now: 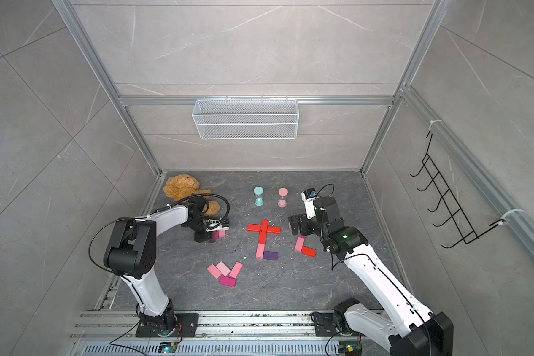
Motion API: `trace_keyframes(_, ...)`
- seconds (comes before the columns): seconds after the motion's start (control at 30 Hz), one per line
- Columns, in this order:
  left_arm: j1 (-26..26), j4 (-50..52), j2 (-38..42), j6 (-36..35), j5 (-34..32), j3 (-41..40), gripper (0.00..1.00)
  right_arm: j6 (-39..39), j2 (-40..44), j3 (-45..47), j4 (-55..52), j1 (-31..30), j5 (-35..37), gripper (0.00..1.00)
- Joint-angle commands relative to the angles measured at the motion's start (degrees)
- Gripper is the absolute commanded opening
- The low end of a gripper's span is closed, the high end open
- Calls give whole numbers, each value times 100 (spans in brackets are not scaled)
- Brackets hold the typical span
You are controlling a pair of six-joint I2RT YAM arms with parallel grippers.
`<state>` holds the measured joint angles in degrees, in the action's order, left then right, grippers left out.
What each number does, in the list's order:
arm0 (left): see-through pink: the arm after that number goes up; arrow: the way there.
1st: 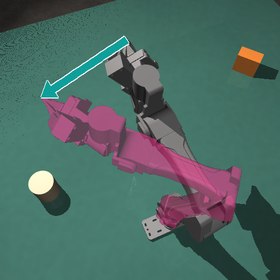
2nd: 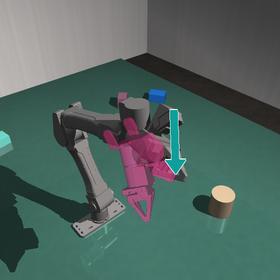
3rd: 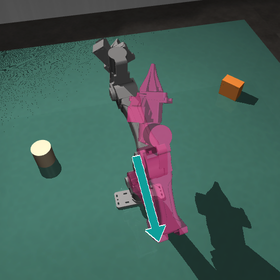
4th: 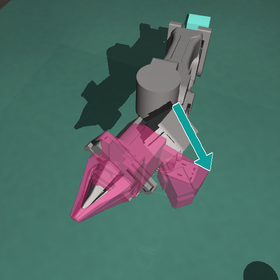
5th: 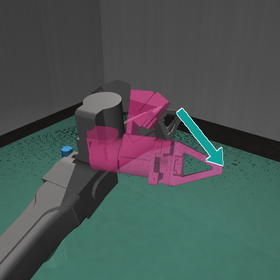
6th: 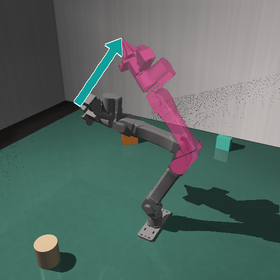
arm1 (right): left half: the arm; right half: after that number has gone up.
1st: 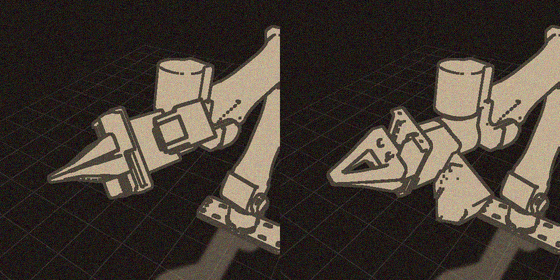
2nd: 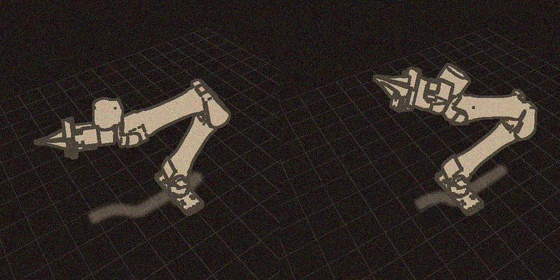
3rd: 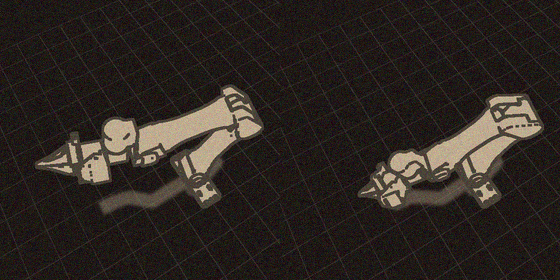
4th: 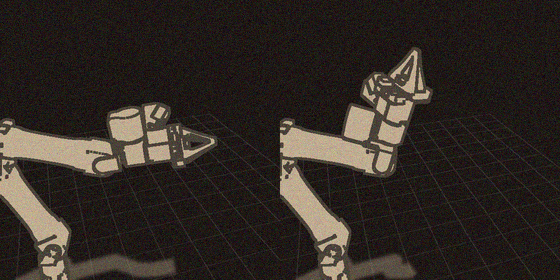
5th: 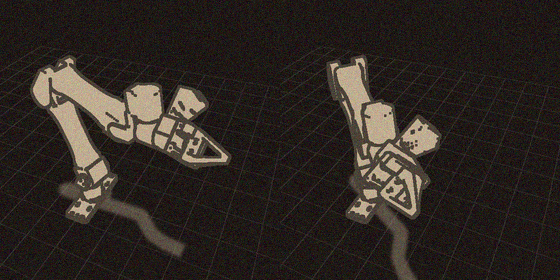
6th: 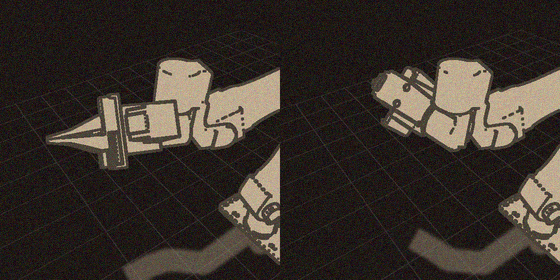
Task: Assemble the letter t with building blocks
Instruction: Assemble the building block at the center of the board.
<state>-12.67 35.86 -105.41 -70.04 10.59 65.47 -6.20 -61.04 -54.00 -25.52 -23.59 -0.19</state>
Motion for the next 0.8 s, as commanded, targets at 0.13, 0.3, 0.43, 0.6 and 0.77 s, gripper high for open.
trace_keyframes(0.13, -25, 168, -295, 78, -257, 12, 47, 90, 103, -156, -32, -12, 98, 100)
trace_keyframes(0.3, -21, 172, -366, 118, -290, 61, 47, 92, 109, -153, -32, -11, 95, 100)
trace_keyframes(0.43, -21, 159, -400, 145, -311, 88, 46, 97, 118, -147, -32, -13, 97, 100)
trace_keyframes(0.6, -21, 134, -435, 166, -346, 113, 45, 95, 114, -149, -32, -14, 98, 100)
trace_keyframes(0.77, -25, 98, -505, 175, -420, 148, 45, 95, 116, -148, -32, -13, 98, 100)
